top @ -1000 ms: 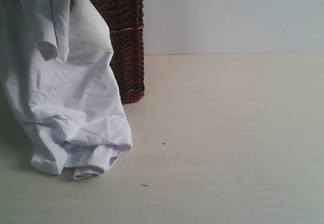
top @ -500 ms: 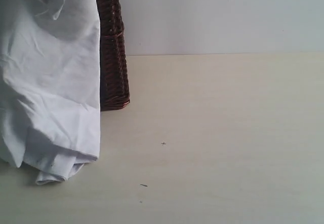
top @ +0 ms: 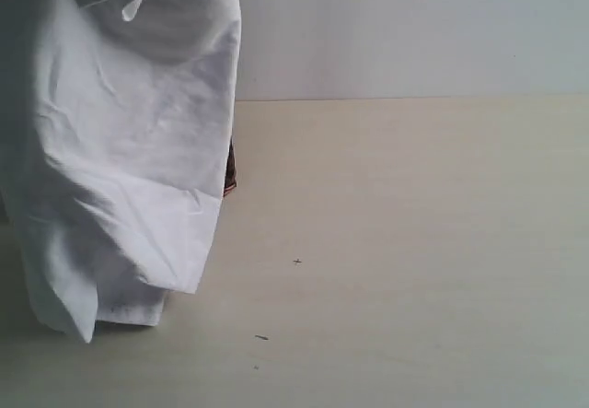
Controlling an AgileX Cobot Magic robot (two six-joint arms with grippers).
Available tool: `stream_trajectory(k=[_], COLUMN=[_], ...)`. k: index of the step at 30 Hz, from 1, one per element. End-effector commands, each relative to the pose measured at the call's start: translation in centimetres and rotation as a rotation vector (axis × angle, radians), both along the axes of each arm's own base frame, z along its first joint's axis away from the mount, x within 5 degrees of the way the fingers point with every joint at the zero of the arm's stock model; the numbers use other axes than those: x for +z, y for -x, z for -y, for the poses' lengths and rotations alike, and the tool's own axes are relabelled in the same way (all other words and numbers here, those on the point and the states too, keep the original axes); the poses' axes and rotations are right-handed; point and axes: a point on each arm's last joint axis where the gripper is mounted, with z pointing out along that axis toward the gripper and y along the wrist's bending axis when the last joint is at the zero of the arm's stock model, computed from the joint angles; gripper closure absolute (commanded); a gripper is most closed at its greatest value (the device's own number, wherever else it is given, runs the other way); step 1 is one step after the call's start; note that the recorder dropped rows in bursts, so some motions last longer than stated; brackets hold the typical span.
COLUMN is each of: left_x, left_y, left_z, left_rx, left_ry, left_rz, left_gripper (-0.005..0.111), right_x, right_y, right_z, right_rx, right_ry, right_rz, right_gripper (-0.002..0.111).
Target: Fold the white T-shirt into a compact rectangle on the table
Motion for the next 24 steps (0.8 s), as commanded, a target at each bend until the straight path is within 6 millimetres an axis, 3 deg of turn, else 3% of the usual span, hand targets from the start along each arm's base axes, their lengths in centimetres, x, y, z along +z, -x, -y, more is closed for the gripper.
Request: stream_trajectory(k=[1,8,10,16,24], left_x=[-1.7,-5.1,-5.1,-5.2,-4.8], left_y=[-0.5,-1.4,-1.3,-0.4,0.4], left_z=[0.1,-0.2,0.3,2.6,2.7], left_rx=[0.008,0.078,0.059,-0.038,-0.081], left_ry=[0.030,0.010,0.009,-0.002,-0.005], left_rz=[-0.069,-0.133,-0.135,-0.133,-0.124], left_gripper=[0.107,0.107,0.107,0.107,0.107], right_x=[0.6,1.5,1.5,-0.8,-2.5], right_y=[-0.3,0.1,0.1,-0.9,-2.7], right_z=[0.0,0.7,0.7,-0.9,-1.0], right_rx=[-0.078,-0.123,-0.124,-0.118,-0.230], right_ry=[-0.008,-0.015,-0.017,0.089,0.156], right_rz=[0.063,0.099,0.102,0.078,0.047], right_gripper=[0.062,0.056,0.056,0.053,0.053])
